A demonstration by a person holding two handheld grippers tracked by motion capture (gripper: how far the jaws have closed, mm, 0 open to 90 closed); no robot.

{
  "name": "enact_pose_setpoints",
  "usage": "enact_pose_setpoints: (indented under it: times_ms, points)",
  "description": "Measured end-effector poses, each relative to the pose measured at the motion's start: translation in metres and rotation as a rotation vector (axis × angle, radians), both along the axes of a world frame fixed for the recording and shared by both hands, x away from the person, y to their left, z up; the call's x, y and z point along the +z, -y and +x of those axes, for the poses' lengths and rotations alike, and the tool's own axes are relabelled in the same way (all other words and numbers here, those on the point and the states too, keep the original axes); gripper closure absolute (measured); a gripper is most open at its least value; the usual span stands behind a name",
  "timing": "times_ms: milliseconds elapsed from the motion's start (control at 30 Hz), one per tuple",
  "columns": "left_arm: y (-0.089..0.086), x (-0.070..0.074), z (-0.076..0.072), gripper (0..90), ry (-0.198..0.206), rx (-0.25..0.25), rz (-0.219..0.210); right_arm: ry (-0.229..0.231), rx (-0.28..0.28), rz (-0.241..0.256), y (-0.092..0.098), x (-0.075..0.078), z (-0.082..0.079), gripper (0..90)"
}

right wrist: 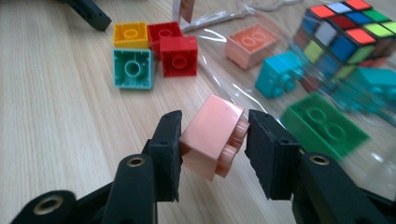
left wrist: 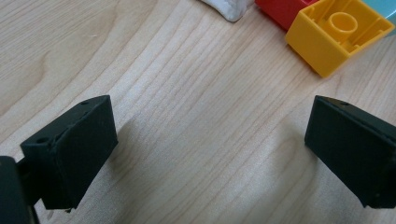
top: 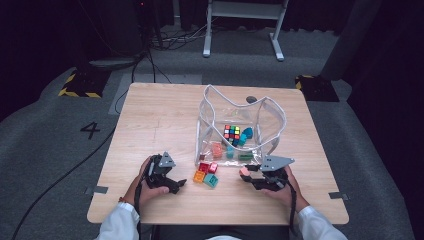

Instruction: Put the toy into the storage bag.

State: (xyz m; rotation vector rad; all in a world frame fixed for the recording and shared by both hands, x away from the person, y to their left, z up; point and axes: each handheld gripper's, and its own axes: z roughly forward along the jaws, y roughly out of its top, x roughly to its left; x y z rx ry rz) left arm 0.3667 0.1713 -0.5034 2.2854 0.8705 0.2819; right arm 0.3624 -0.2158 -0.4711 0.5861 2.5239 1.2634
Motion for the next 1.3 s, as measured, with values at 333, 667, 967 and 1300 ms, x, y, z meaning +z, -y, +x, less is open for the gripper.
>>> enact_pose_setpoints:
  times_ms: [333, 667, 967, 1300]
  points:
    - [0.000, 0.000, 0.000, 2.5, -0.007, -0.003, -0.006, 0.004, -0.059, -0.007, 0.046, 0.008, -0.009, 56.9]
    - [0.000, 0.000, 0.000, 2.5, -0.007, -0.003, -0.006, 0.022, -0.159, -0.004, 0.091, 0.015, -0.004, 56.9]
    - [0.000, 0.000, 0.000, 2.4, -0.007, -0.003, -0.006, 0.056, -0.247, 0.016, 0.125, 0.043, 0.019, 56.9]
    - [0.000, 0.000, 0.000, 2.4, -0.007, -0.003, -0.007, 0.136, -0.280, 0.058, 0.134, 0.104, 0.046, 56.9]
